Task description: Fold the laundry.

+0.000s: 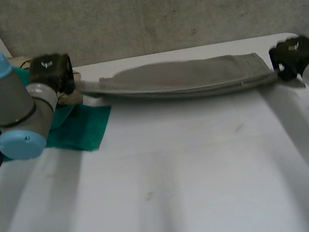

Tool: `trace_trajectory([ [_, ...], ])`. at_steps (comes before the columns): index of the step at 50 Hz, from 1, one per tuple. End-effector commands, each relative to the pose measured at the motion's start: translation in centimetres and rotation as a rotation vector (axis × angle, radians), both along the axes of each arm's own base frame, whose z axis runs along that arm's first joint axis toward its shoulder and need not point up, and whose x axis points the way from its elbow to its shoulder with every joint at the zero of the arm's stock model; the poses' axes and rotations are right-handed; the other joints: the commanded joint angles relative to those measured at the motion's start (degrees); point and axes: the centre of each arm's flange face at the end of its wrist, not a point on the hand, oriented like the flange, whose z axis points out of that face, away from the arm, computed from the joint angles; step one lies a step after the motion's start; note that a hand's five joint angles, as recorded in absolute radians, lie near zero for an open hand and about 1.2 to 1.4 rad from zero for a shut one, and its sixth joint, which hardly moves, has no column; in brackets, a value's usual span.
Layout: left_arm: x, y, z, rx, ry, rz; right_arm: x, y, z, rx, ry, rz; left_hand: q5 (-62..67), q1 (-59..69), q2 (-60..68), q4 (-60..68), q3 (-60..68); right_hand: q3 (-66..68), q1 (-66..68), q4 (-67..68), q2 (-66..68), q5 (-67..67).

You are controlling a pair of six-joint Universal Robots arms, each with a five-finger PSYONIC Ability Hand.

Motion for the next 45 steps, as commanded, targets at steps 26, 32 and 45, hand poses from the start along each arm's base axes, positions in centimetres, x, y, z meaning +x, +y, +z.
trace_trajectory([
  [26,3.6,15.3,-3.5,0.459,-0.494,-0.17,-8.0,12.4,2.5,0.652,0.338,0.092,13.6,14.2,11.4,11.3,11.8,16.2,16.7,15.9,16.5,16.0],
  [32,3.8,19.6,-4.3,0.55,-0.635,-0.268,-8.2,15.4,2.6,0.734,0.468,0.227,13.6,14.2,11.4,11.3,11.8,16.2,16.7,15.9,16.5,16.0],
  [45,-0.8,10.7,-3.4,0.313,-0.535,-0.171,-5.3,6.5,0.9,0.323,0.333,0.043,13.6,14.2,11.4,11.3,11.8,16.2,16.7,15.9,16.5,16.0],
])
